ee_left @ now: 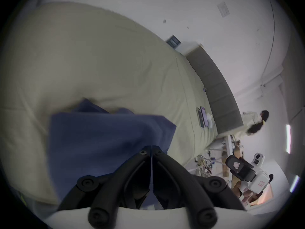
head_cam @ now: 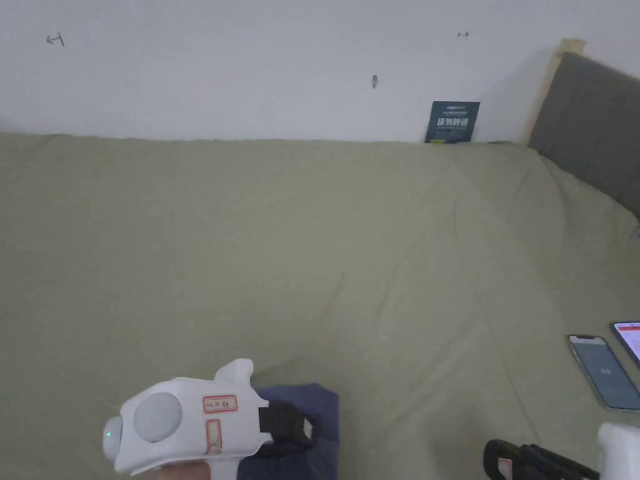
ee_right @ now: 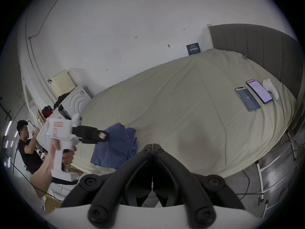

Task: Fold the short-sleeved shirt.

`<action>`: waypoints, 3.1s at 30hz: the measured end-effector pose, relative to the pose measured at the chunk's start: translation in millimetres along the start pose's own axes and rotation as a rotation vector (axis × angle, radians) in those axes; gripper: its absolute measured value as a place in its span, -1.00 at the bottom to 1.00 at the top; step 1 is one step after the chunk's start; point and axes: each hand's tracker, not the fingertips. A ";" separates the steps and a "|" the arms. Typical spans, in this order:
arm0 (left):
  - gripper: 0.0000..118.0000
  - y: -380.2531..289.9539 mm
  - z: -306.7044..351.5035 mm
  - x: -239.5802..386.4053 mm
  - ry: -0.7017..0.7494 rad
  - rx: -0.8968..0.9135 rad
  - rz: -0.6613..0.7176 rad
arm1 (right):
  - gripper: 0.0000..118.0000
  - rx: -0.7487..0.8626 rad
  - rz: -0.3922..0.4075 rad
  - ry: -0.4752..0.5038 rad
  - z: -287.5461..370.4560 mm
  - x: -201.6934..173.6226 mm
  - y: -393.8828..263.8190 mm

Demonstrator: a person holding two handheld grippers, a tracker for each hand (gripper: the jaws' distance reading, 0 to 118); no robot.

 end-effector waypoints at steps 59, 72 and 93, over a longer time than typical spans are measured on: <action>-0.35 23.6 74.9 -138.0 -0.060 -0.028 -0.025 | -1.00 -0.532 -0.442 0.763 -274.1 -1.0 -33.9; -0.35 32.3 186.3 -170.7 0.018 0.054 0.049 | -1.00 -0.417 -0.351 0.707 -219.0 5.3 10.2; -0.35 109.6 396.9 -315.2 0.235 0.038 0.183 | -1.00 -0.319 -0.340 0.540 -207.4 5.9 39.6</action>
